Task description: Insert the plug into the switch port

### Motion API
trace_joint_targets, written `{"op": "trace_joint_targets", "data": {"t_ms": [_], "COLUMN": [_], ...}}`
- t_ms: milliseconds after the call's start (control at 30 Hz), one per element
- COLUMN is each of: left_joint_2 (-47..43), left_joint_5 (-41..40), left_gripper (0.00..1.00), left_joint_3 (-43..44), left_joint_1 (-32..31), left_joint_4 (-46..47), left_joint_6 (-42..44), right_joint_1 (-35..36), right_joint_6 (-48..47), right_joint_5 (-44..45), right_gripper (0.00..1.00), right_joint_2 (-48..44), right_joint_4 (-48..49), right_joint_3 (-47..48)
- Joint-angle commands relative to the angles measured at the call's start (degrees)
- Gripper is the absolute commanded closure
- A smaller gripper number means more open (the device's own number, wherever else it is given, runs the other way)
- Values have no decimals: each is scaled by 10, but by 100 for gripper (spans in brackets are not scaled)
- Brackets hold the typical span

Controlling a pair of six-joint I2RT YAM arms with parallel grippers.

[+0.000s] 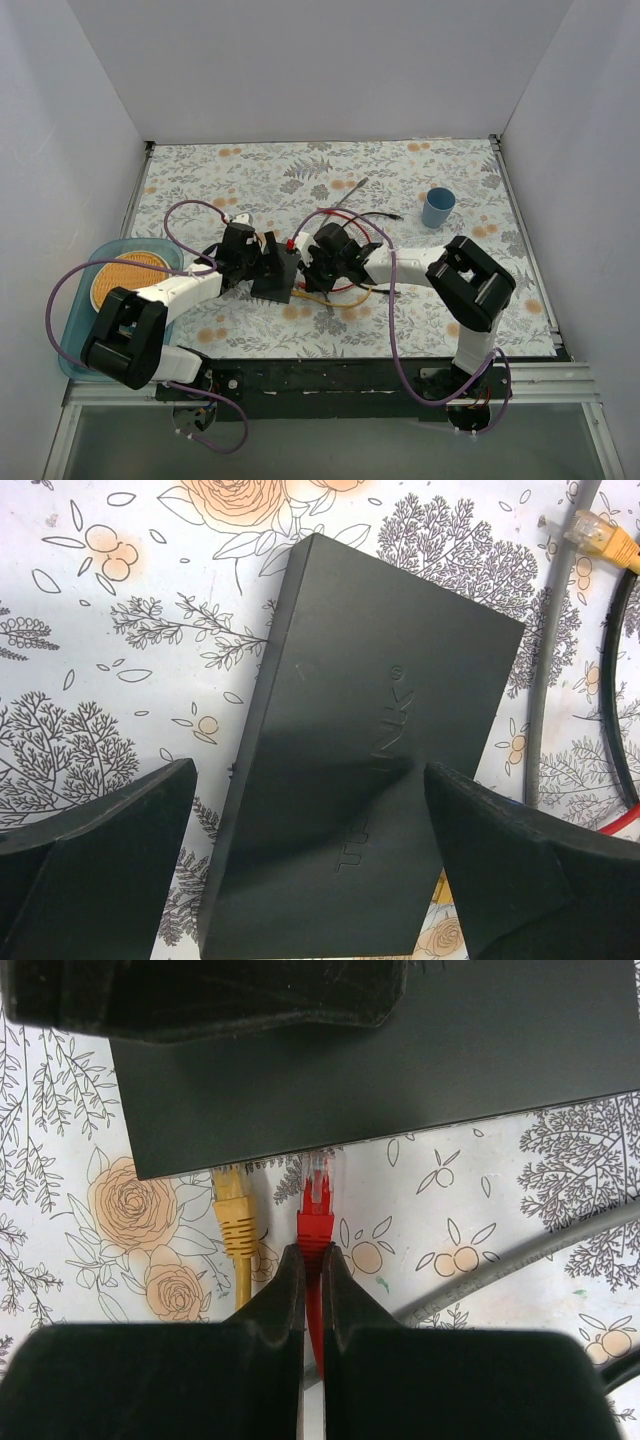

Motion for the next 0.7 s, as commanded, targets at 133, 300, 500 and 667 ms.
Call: {"op": "trace_joint_targets", "data": {"t_ms": [133,300,500,667], "left_joint_2": [2,10,14,15], "left_joint_5": [12,18,25,27], "left_gripper": [2,2,2,2], "left_joint_3": [-4,-4,-3,-4], "left_joint_1": [3,3,3,3], "left_joint_4": [14,17,19,19], "left_joint_6": [10,10,10,10], "right_joint_1": [1,3,8,13], "right_joint_6": [-6,-7,-5,-1], "right_joint_5": [3,1,-5,-6], "right_gripper": [99,99,99,99], "right_joint_2": [5,-1,-3,-14], "right_joint_4": [-13,-12,-9,-2], "right_joint_3": [20,21,18,14]}}
